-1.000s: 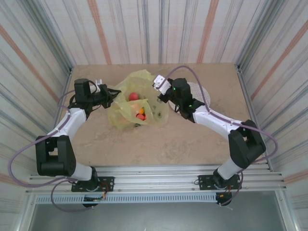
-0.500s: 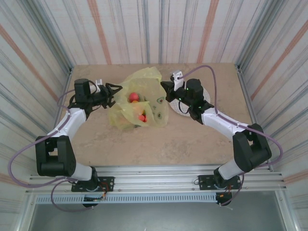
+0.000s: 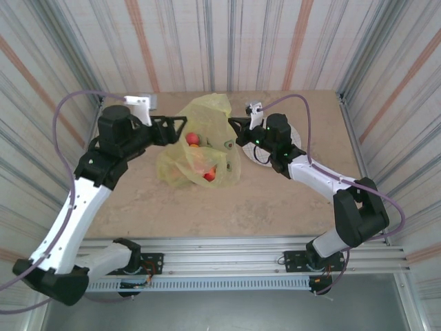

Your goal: Place the fruits into the plastic bag

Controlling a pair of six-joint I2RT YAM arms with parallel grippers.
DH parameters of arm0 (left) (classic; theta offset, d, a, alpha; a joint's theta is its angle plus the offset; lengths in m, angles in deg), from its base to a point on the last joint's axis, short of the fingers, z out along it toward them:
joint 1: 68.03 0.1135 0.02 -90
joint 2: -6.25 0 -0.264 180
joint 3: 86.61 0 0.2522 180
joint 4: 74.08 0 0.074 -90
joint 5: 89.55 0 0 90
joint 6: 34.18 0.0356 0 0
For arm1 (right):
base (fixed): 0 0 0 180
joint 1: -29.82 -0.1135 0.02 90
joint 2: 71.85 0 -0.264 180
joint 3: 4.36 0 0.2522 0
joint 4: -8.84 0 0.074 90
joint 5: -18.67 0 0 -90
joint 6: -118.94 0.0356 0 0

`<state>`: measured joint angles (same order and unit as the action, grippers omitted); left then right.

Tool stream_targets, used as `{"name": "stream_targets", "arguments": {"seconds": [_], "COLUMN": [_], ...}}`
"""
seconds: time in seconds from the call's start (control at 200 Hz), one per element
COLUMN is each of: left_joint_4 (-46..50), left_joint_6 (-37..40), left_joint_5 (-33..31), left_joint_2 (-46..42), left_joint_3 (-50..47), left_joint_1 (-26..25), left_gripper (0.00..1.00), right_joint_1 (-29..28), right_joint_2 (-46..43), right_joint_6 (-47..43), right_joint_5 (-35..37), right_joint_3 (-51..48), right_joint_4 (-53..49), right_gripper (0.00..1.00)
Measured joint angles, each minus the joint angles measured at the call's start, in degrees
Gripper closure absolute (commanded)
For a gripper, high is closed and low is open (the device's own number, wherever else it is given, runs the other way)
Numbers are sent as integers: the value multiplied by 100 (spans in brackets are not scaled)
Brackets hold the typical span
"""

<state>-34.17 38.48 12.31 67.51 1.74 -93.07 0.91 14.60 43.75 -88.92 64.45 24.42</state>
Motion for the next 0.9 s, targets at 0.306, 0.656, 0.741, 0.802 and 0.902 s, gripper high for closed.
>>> {"name": "stream_targets", "arguments": {"seconds": [0.306, 0.656, 0.741, 0.802, 0.902], "left_joint_4": [1725, 2706, 2811, 2889, 2981], "left_joint_6": [2247, 3517, 3644, 3663, 3652], "left_joint_5": [-1287, -3036, -3235, -3272, -3244], "left_joint_2": [1663, 3473, 3602, 3641, 3657], "left_joint_3": [1078, 1954, 2020, 2031, 2072], "left_joint_1": [-1652, -2570, -2559, -2559, -2559], "left_gripper": [11, 24, 44, 60, 82], "right_joint_1": [7, 74, 131, 164, 203], "right_joint_2": [22, 94, 109, 131, 157], "right_joint_6": [28, 179, 267, 291, 326], "right_joint_5": [15, -42, -63, -74, -94], "right_joint_3": [0, -11, -22, -22, -31], "right_joint_4": [0, 33, 74, 118, 162], "right_gripper": [100, 100, 100, 100, 100]}}
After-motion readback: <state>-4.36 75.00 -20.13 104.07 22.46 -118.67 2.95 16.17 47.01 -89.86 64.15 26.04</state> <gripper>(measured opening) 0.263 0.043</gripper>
